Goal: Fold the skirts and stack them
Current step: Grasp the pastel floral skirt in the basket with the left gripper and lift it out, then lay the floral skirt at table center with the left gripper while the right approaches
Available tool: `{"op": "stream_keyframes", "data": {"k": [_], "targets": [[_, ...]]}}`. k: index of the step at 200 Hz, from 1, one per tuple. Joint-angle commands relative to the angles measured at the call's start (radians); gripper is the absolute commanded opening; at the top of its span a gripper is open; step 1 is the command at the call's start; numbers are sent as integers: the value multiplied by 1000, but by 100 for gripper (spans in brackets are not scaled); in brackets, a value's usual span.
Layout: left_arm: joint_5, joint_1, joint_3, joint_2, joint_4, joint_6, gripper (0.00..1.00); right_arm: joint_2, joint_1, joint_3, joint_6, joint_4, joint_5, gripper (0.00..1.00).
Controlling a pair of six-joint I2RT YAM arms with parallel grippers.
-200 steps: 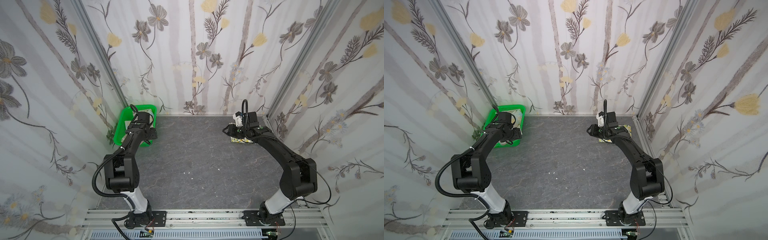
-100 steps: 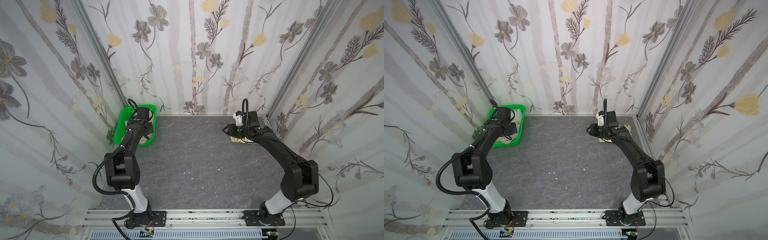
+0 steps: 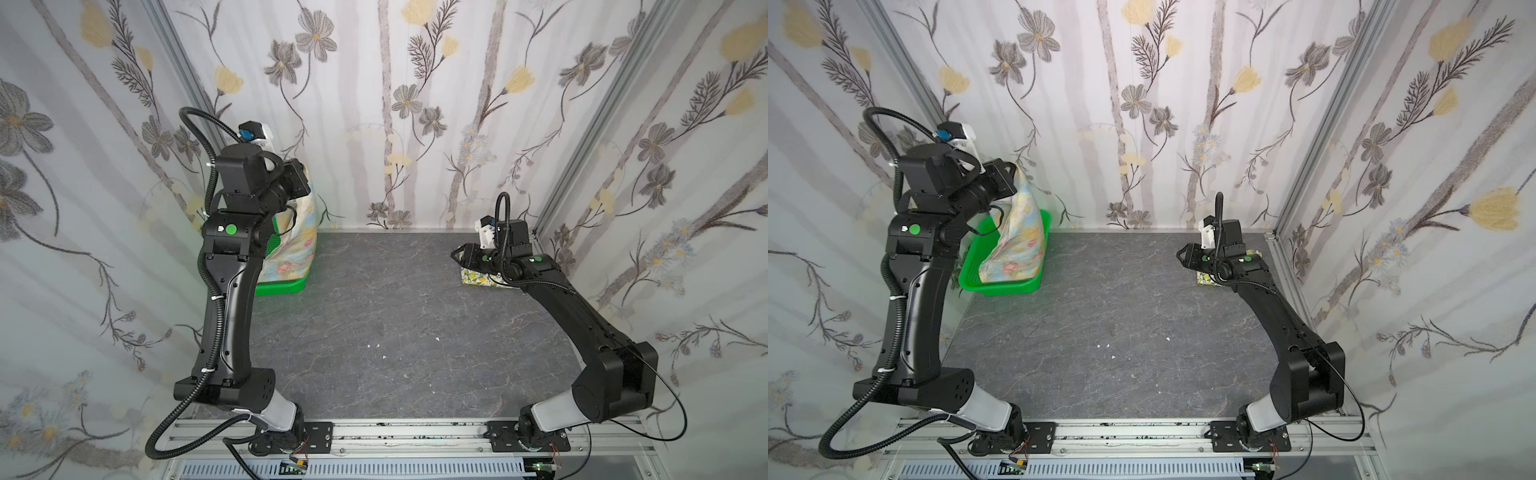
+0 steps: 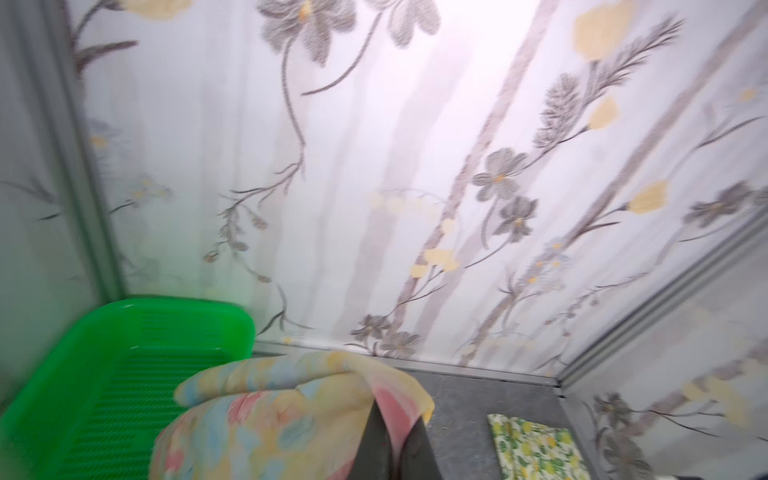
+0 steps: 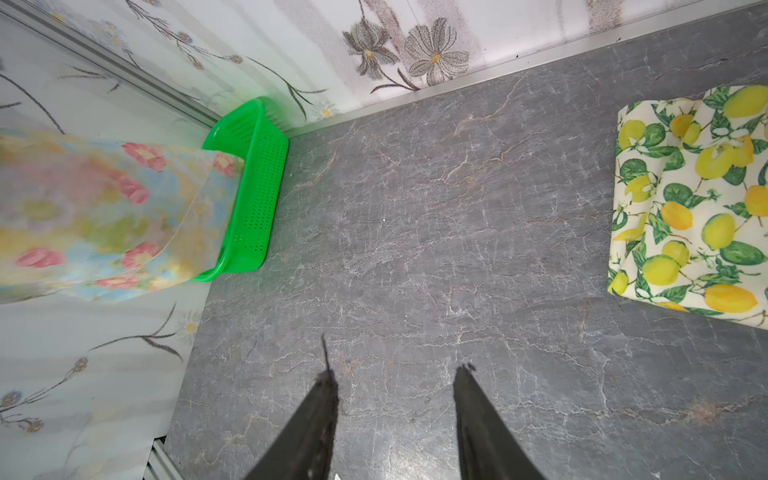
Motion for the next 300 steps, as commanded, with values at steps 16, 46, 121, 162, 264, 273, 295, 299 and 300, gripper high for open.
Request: {"op": "stream_keyframes", "data": {"k": [16, 46, 121, 162, 264, 273, 295, 299, 300], "targets": [[350, -32, 80, -19, 32, -152, 0, -81, 11, -54, 21, 32, 16, 46], [456, -82, 22, -60, 69, -199, 0, -125, 22, -111, 35, 51, 24, 46], [424, -108, -1014, -242, 617, -461, 0, -176, 57, -248, 69, 94, 50, 46], [412, -56, -1306, -363, 610, -468, 8, -166, 98, -338, 63, 107, 109, 49], [283, -49, -1319, -343, 501, -464, 70, 109, 98, -361, 92, 152, 267, 52], [288, -66, -1309, -325, 493, -462, 68, 126, 98, -362, 99, 155, 284, 50], [247, -80, -1289, -330, 449, -420, 67, 155, 95, -367, 112, 154, 298, 38], [232, -80, -1281, -334, 435, -409, 67, 158, 95, -370, 116, 154, 300, 35], [228, -80, -1279, -334, 433, -406, 66, 159, 95, -372, 117, 154, 300, 35]]}}
